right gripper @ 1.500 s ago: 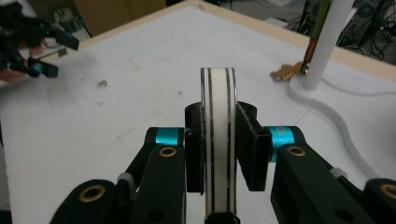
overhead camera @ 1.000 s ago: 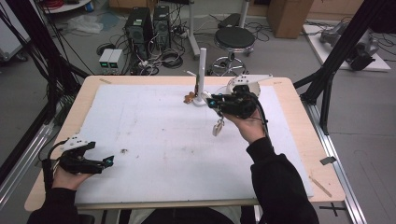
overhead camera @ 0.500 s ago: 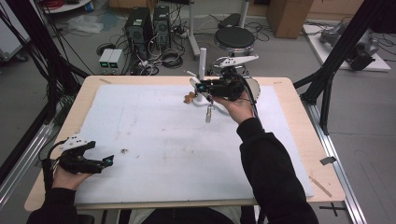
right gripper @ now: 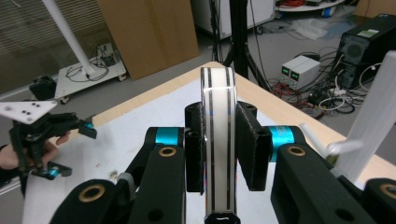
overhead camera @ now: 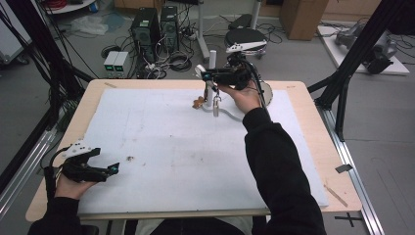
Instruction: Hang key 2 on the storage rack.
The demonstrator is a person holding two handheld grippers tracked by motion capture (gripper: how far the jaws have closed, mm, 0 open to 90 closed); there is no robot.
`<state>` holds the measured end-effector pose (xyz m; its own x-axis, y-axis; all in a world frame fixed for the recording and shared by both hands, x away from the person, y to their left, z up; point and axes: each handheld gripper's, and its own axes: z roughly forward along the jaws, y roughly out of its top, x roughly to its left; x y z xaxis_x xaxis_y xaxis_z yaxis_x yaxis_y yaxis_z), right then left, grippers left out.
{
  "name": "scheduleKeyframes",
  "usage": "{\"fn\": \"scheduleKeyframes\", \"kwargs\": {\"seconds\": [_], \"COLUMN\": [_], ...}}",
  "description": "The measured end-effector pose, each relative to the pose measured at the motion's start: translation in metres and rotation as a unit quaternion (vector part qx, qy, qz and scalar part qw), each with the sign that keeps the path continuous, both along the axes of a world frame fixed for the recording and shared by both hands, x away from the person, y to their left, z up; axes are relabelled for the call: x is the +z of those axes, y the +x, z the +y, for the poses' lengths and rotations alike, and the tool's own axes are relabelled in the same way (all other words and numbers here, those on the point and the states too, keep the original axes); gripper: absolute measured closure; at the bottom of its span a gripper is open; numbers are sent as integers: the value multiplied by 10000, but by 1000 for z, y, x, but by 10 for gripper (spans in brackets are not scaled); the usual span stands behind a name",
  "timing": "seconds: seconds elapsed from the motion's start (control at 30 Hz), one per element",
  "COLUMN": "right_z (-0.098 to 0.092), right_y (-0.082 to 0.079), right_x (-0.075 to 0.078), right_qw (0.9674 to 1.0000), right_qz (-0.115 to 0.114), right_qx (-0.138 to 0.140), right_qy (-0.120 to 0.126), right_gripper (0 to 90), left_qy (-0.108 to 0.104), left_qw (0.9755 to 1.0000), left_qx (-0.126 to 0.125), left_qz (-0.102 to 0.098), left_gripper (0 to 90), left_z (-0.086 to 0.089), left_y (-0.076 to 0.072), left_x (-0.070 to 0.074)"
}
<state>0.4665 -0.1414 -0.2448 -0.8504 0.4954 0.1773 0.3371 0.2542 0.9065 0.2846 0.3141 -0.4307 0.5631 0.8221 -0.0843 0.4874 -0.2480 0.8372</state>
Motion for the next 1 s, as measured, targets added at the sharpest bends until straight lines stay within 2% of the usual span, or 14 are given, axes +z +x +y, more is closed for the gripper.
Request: {"fn": "scheduleKeyframes", "kwargs": {"seconds": [0.07,0.2,0.23,0.37,0.6,0.7,0.87,1.0], "right_z": [1,2,2,6,10,9,8,11], "right_y": [5,15,18,26,37,39,47,51], "right_x": [3,5,5,5,9,9,16,20], "right_qw": [10000,9999,9999,10000,9999,9997,9993,9994], "right_qz": [-18,-49,0,-3,-41,-63,-75,-110], "right_qx": [-17,-14,-23,-61,-111,-127,-234,-262], "right_qy": [-19,108,116,-29,15,184,275,197], "right_gripper": [744,744,744,744,744,744,744,744], "left_qy": [17,-32,-14,-5,2,-21,-14,-60], "left_qw": [10000,10000,10000,10000,10000,10000,10000,10000], "left_qx": [-19,10,10,8,17,28,35,38], "left_qz": [1,15,15,17,-7,2,-9,-11], "left_gripper": [17,17,17,17,17,17,17,17], "left_z": [0,2,2,3,3,3,3,4], "left_y": [0,1,2,2,1,2,2,2], "left_x": [0,-1,-1,-1,0,-1,0,0]}}
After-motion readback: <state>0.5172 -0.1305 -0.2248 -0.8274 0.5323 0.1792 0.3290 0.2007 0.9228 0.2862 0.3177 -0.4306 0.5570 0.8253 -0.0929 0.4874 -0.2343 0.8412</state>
